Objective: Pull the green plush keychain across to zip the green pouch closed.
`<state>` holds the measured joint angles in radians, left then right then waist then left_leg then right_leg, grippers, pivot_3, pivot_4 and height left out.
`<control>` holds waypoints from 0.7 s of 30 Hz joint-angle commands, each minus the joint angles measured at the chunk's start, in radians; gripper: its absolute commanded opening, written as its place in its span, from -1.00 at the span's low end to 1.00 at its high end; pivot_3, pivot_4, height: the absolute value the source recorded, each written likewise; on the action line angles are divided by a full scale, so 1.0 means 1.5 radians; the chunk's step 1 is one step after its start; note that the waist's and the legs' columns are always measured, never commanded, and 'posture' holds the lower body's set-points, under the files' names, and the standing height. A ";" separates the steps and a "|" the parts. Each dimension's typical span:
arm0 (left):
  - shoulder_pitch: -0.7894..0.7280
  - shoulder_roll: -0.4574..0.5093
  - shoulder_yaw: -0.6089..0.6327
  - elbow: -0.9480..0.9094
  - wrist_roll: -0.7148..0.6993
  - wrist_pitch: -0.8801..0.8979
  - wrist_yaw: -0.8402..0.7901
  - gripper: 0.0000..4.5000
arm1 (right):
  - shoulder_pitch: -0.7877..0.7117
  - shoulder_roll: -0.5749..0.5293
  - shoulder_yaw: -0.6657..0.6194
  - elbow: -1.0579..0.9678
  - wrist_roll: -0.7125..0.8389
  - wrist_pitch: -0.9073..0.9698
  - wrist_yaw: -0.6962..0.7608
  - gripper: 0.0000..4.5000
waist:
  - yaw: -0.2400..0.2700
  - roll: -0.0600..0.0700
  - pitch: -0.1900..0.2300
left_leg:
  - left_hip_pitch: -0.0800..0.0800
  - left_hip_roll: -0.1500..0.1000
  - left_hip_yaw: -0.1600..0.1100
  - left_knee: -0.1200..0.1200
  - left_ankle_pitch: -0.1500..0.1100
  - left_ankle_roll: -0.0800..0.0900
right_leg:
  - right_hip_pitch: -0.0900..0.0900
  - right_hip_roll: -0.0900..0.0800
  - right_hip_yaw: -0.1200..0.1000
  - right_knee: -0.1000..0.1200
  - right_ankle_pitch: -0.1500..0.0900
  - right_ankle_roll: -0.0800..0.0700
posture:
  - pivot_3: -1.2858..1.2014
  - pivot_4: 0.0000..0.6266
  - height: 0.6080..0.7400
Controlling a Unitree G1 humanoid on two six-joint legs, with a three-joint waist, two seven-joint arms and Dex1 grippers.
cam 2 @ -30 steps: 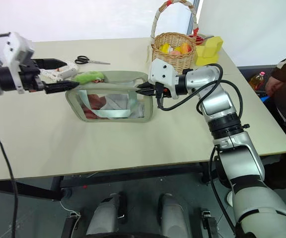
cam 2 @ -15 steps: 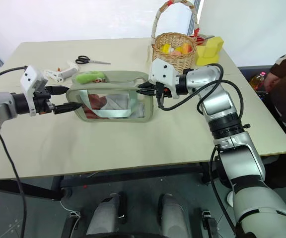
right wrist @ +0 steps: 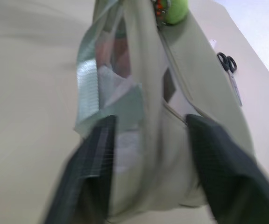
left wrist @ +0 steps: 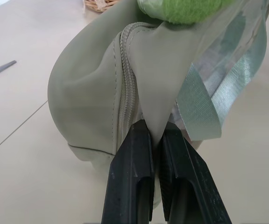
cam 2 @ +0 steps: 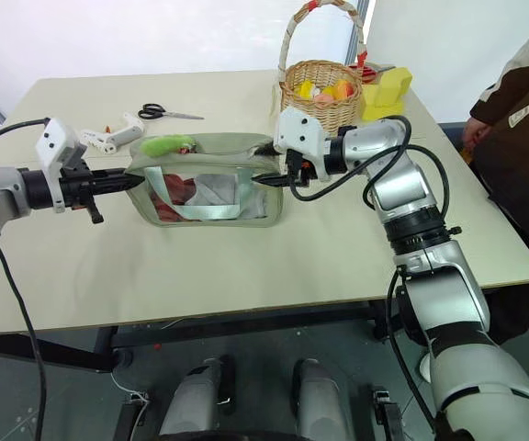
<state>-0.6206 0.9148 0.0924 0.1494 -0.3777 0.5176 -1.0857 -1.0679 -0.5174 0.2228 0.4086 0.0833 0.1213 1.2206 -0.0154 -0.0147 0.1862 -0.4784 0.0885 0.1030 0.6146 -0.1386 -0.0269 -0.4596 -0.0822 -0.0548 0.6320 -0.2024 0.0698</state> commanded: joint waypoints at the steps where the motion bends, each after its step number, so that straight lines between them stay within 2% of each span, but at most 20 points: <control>1: 0.004 0.018 0.012 -0.017 0.006 -0.008 -0.006 -1.00 | -0.084 -0.007 -0.028 0.009 0.021 0.013 0.020 0.15 | -0.001 0.000 0.000 | 0.000 0.000 0.000 0.000 0.000 0.000 | 0.000 0.000 0.000 0.000 0.000 0.000 | 0.03 -0.52 1.00; 5: -0.001 0.014 0.012 -0.014 0.002 -0.008 -0.006 -1.00 | -0.134 0.075 -0.049 0.006 0.064 0.065 -0.027 0.15 | -0.004 0.000 0.000 | 0.000 0.000 0.000 -0.001 0.000 0.000 | -0.001 0.000 0.000 0.000 0.000 0.000 | 0.03 -0.52 1.00; 9: -0.006 0.009 0.007 -0.014 0.003 -0.007 -0.005 -1.00 | -0.131 0.154 -0.012 0.023 0.033 0.031 -0.058 0.15 | -0.002 0.000 0.000 | 0.000 0.001 0.000 -0.001 0.000 0.000 | 0.000 0.001 0.000 0.001 0.000 0.000 | 0.03 -0.52 1.00; 14: -0.008 0.008 0.007 -0.017 0.002 -0.005 -0.005 -1.00 | -0.155 0.203 0.018 0.116 -0.008 -0.049 -0.083 0.15 | 0.003 0.000 0.000 | -0.001 0.001 0.001 0.000 0.000 0.000 | 0.000 0.000 0.000 0.000 0.000 0.000 | 0.03 -0.52 1.00; 21: 0.011 0.013 0.019 -0.040 -0.005 0.004 -0.001 -1.00 | -0.185 0.234 0.029 0.216 -0.047 -0.130 -0.096 0.15 | -0.001 0.000 0.000 | 0.000 0.001 0.001 0.000 0.000 0.000 | 0.000 0.000 0.000 0.000 0.000 0.000 | 0.03 -0.52 1.00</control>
<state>-0.6058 0.9218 0.0999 0.1240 -0.3760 0.5206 -1.0867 -1.3000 -0.1782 0.2691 0.7276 0.0200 -0.0334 1.0906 -0.0162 -0.0150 0.1858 -0.4788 0.0899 0.1040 0.6139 -0.1386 -0.0271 -0.4597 -0.0816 -0.0555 0.6319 -0.2023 0.0698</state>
